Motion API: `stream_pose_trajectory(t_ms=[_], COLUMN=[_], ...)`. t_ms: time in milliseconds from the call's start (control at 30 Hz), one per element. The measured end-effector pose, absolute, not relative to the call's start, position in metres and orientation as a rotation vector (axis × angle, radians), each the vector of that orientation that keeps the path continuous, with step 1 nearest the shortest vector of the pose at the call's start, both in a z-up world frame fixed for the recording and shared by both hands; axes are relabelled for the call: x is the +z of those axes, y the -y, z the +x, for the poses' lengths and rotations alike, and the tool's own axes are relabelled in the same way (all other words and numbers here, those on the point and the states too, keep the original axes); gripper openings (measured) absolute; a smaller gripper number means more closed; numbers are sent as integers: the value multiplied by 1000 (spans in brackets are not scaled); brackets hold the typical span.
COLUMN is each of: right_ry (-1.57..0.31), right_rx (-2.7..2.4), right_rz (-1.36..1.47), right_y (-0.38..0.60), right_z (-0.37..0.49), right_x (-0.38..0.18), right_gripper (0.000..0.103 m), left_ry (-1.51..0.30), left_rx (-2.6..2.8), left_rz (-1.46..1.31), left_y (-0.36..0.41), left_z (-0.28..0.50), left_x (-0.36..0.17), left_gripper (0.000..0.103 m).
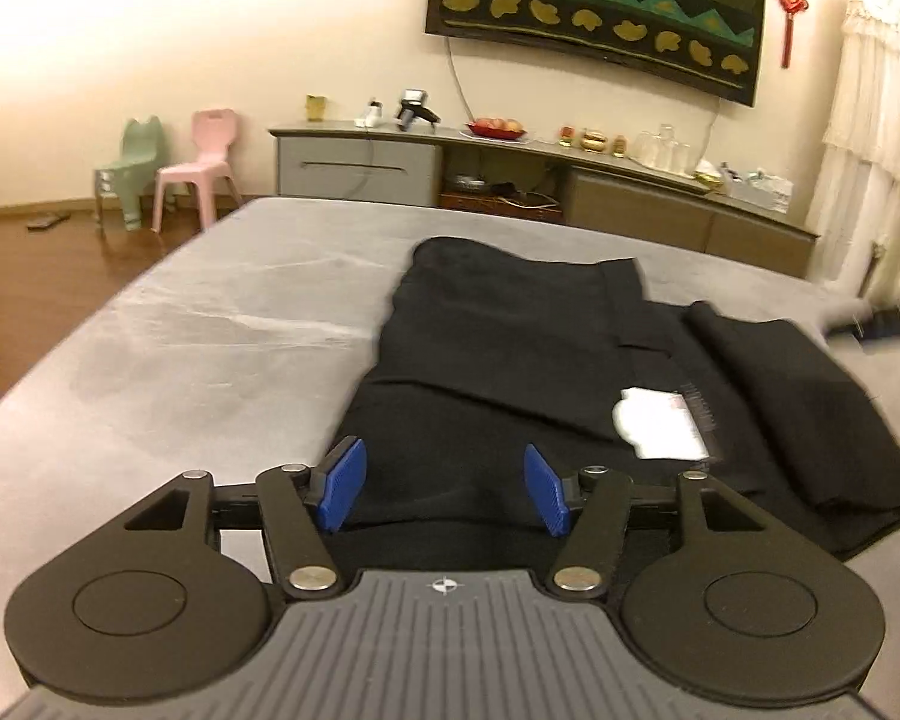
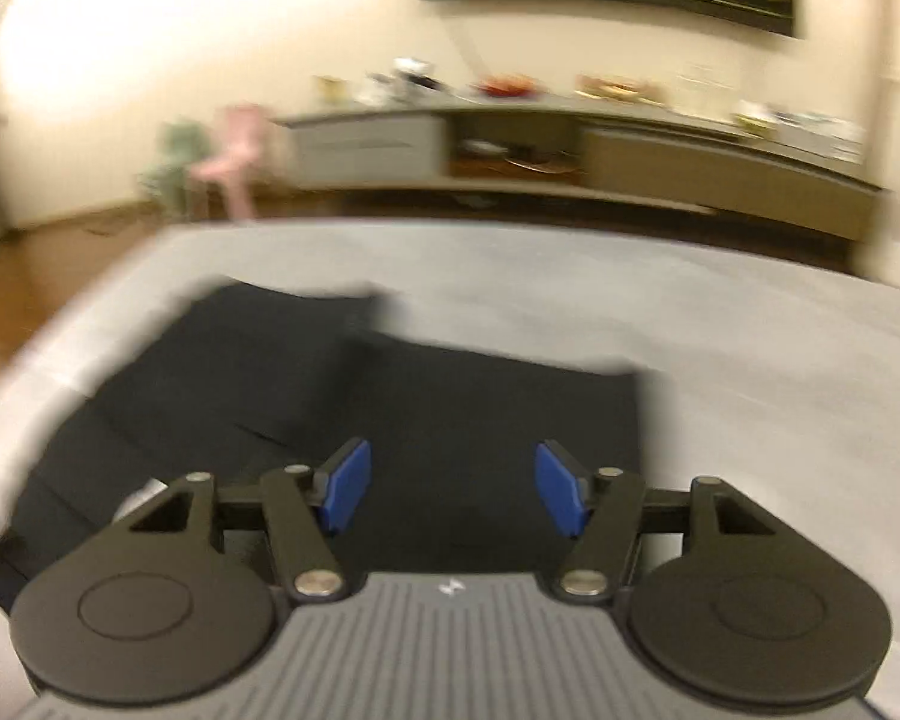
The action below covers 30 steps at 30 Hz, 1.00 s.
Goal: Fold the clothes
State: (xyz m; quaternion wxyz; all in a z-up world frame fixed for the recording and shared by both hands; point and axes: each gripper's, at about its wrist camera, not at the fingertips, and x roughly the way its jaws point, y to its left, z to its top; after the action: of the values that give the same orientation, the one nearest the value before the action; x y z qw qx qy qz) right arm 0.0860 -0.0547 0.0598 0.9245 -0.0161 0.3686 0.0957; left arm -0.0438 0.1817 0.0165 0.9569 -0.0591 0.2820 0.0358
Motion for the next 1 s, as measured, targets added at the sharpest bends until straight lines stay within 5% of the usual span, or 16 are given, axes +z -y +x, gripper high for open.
stream_pose_trajectory(t_ms=[100,267,333,400,467,733,800,833,867,1000], right_ry=[-793,-814,-815,-787,-749,-610,-607,-605,-603,-601], right_rx=[146,249,311,327,338,391,405,411,416,431], right_rz=[37,287,249,134,20,-80,-50,-37,-26,39], right_y=[110,156,144,132,118,103,105,106,107,115], right_z=[67,44,45,41,36,17,19,19,20,25], right_x=[41,13,6,1,-3,17,20,22,24,28], right_gripper=[62,62,56,23,7,4,4,4,4,5], left_ry=[-548,-533,-545,-575,-612,-809,-844,-865,-888,-896], left_rx=[-39,-261,-309,-336,-362,-395,-381,-371,-359,-388], left_rz=[-134,-205,-208,-184,-137,261,340,358,362,287], left_y=[-151,-95,-69,-42,-12,113,121,121,118,104], left_z=[-39,-25,-11,10,35,131,144,149,152,157], left_x=[27,43,51,57,63,34,18,12,6,7], left_gripper=[62,83,87,88,89,91,79,48,37,16])
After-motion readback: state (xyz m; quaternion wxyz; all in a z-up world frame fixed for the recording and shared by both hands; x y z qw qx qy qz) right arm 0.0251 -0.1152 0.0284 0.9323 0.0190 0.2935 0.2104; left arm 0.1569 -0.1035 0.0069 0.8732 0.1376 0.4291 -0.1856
